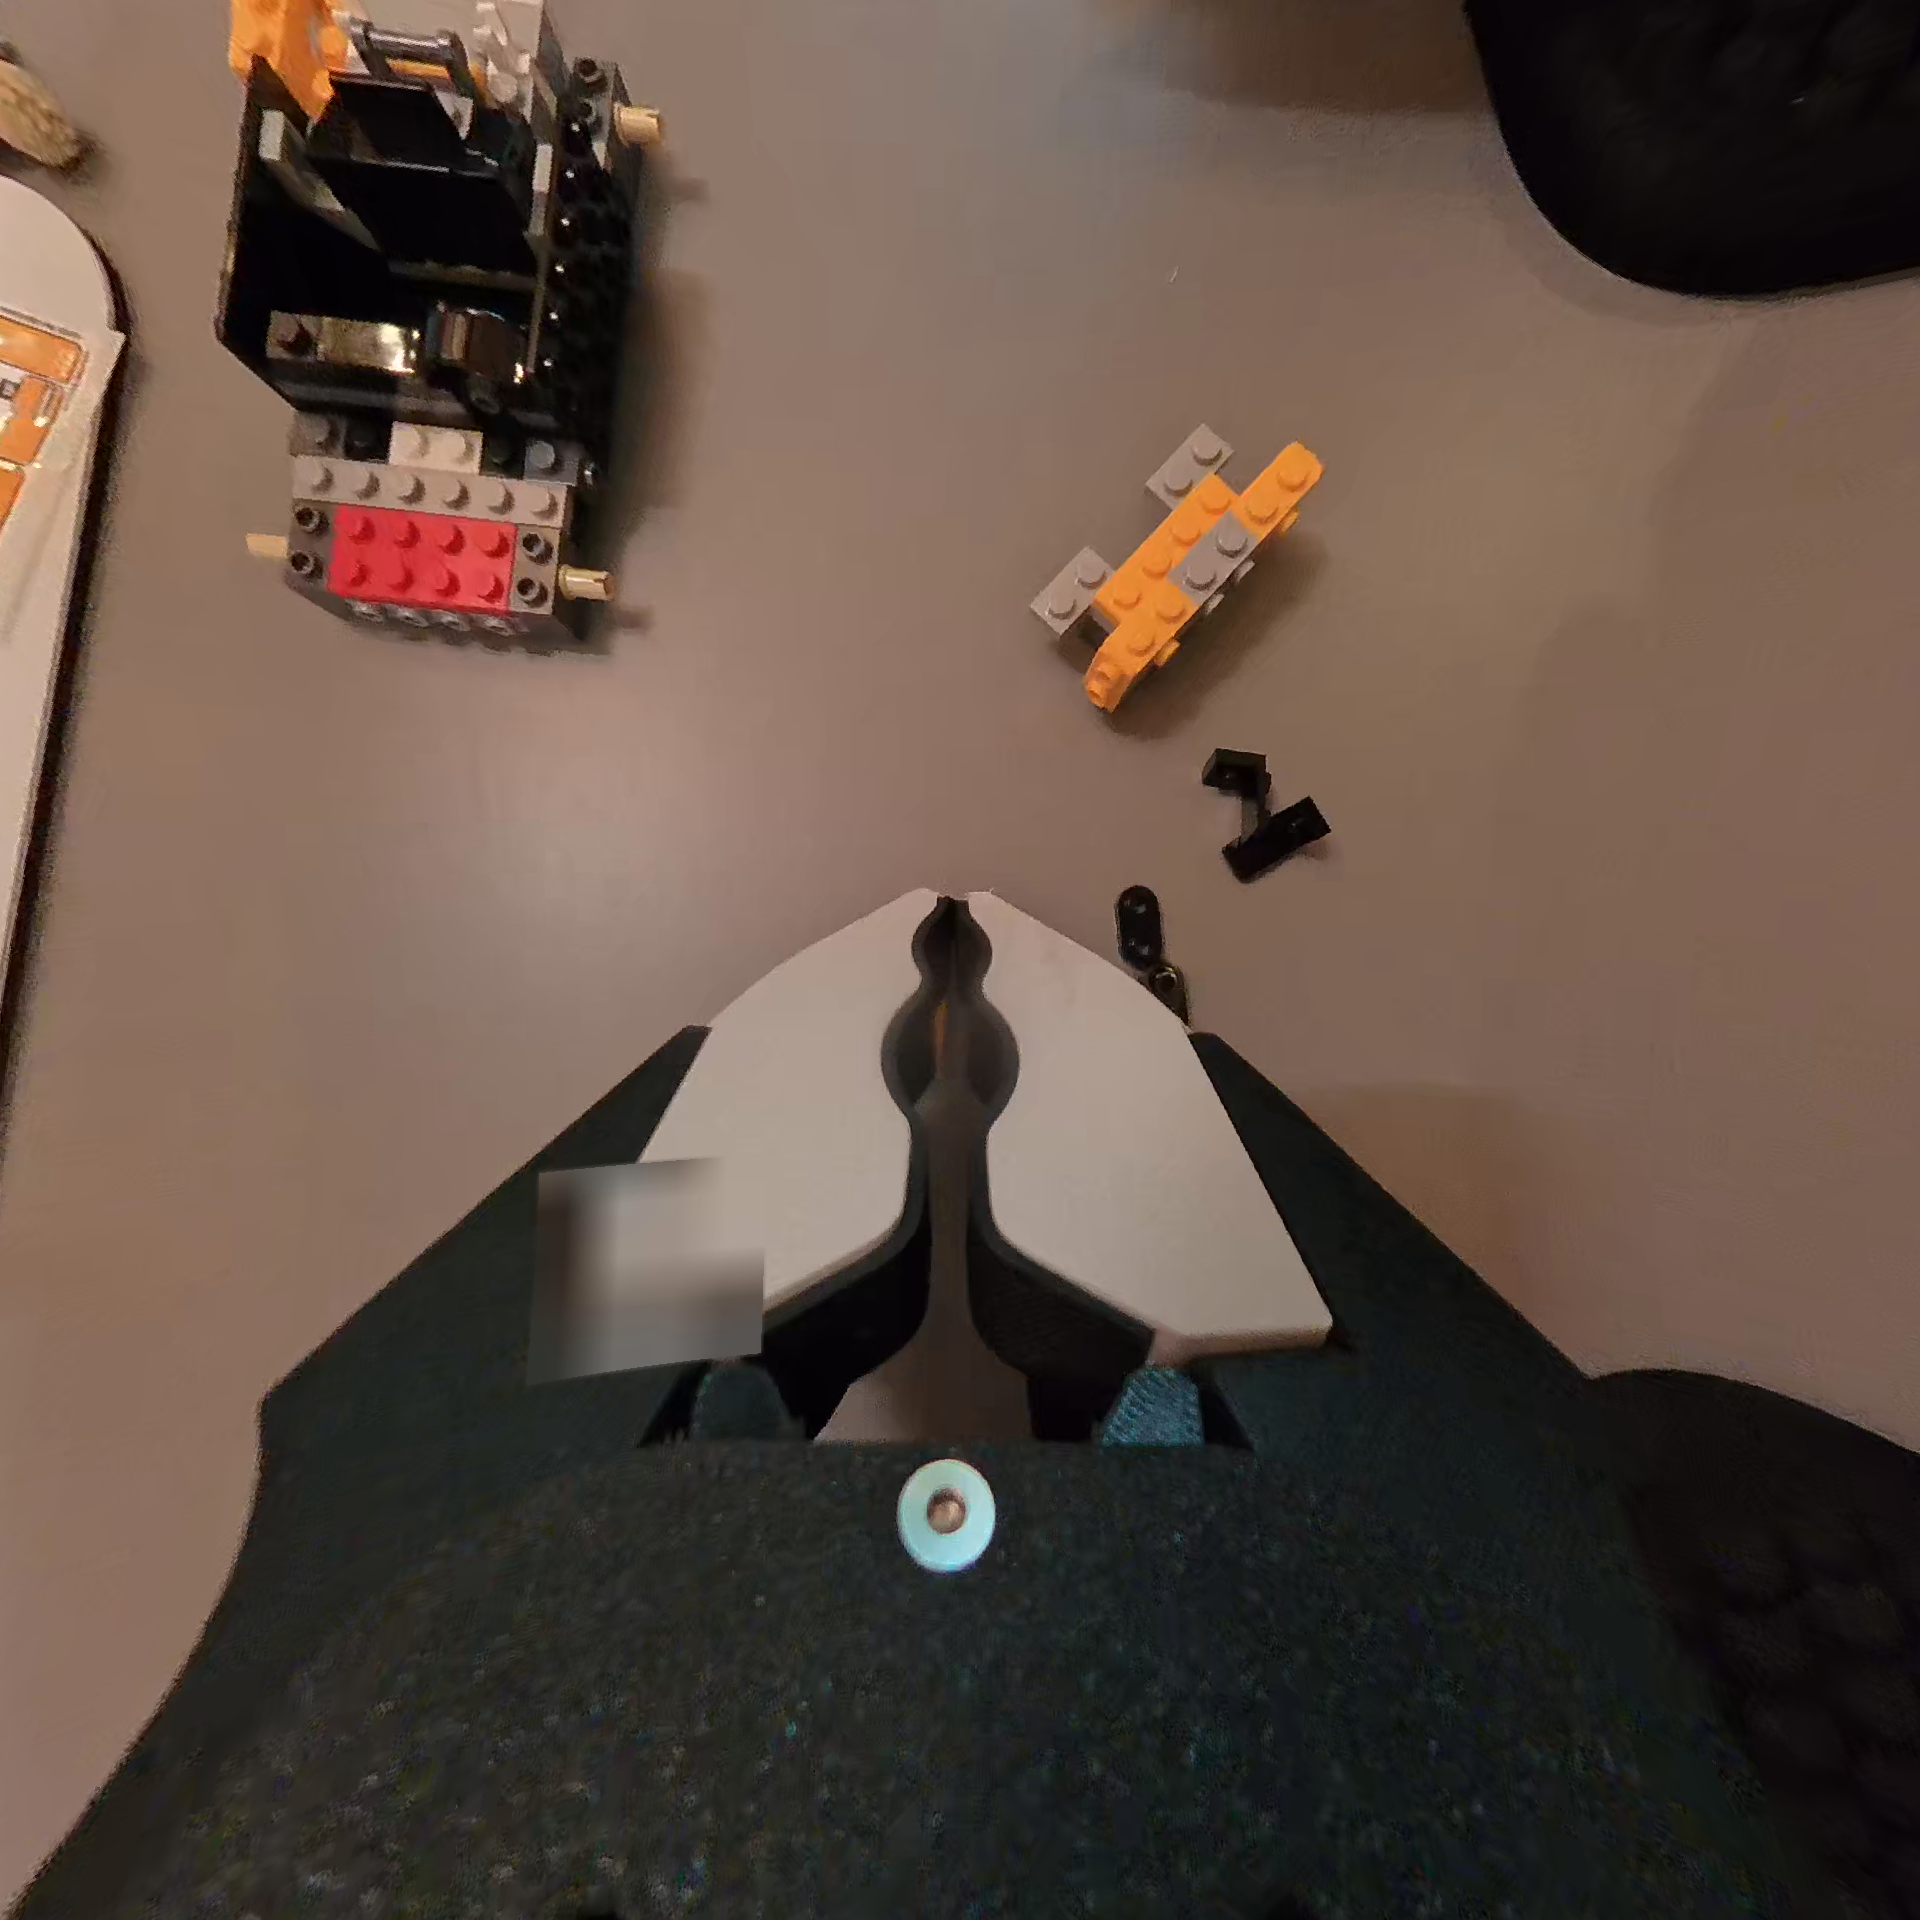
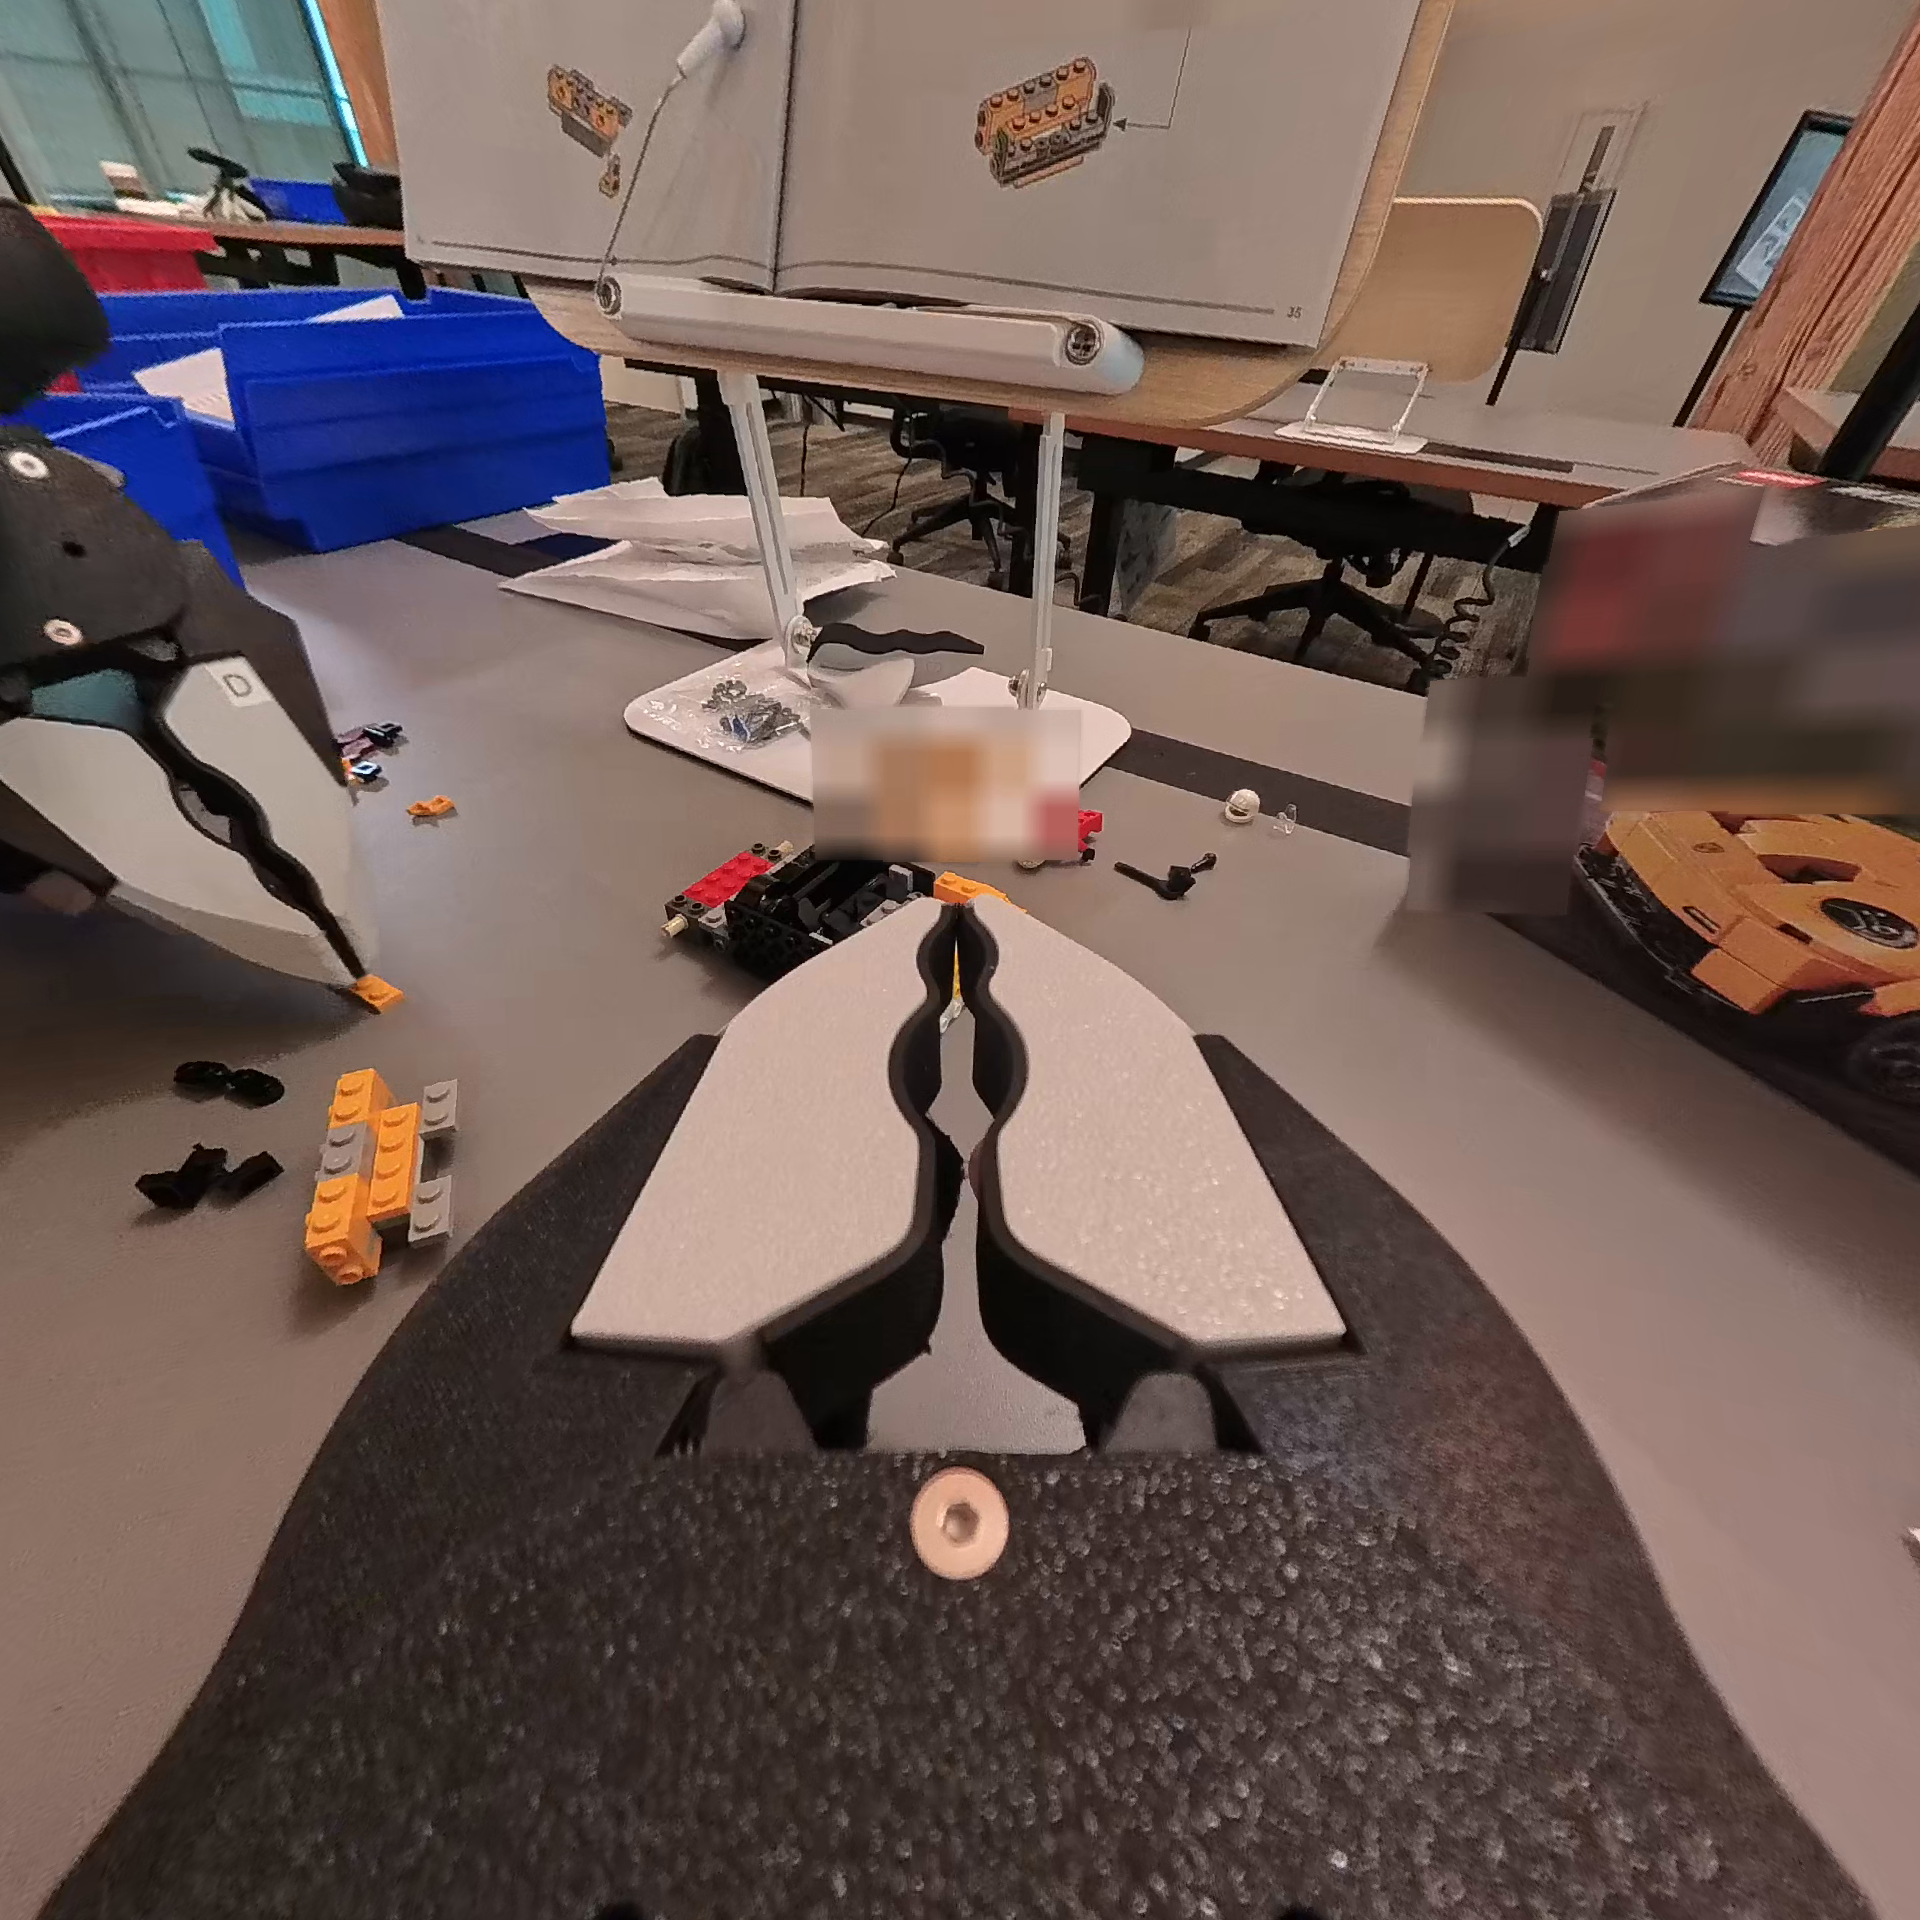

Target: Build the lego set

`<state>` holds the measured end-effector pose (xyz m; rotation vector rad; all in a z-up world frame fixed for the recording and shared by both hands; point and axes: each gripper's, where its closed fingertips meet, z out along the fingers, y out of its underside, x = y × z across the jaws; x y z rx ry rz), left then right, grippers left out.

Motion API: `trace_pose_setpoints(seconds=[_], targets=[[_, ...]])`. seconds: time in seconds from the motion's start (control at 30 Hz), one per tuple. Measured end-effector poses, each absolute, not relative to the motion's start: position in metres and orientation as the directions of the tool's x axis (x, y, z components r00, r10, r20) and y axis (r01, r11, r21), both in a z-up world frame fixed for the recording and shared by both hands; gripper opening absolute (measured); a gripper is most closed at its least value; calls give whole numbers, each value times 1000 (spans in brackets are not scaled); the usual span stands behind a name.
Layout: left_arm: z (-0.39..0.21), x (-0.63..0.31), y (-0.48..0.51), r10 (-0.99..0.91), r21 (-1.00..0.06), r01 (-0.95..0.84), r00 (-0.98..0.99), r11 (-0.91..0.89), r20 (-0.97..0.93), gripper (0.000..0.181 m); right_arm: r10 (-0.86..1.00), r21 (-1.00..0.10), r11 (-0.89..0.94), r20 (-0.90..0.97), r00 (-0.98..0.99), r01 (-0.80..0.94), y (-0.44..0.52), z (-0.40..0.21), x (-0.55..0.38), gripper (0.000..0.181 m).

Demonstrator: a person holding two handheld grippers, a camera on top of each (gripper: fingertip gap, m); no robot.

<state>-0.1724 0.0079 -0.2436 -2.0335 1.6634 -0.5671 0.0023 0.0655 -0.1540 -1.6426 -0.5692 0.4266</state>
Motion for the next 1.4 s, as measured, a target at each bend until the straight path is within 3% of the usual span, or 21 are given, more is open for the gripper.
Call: trace_pose_setpoints(seconds=[0.13,0.27,0.43,0.57,0.77,0.93,1.4], targets=[[-237,-167,12,-981,-598,-785,193,-163,13,0,587,-989,-91,44,809,120,65,-153,3,0],[-203,-148,34,-960,-714,-687,269,-133,-79,0,586,-988,-91,45,809,121,65,-153,3,0],[-117,-138,95,-818,-897,-436,539,-66,-202,0,586,-989,-91,43,809,119,65,-153,3,0],[-50,-148,143,-646,-966,-259,735,14,-206,0,588,-989,-86,48,807,122,65,-152,2,0],[14,-157,201,-444,-980,-120,878,156,-178,0,583,-989,-78,60,810,129,65,-151,3,0],[26,-162,237,-328,-971,-136,924,199,-197,0,583,-988,-89,51,811,126,66,-153,4,0],[20,-157,262,-335,-973,-149,920,178,-203,0,583,-986,-120,26,812,118,70,-160,6,0]])
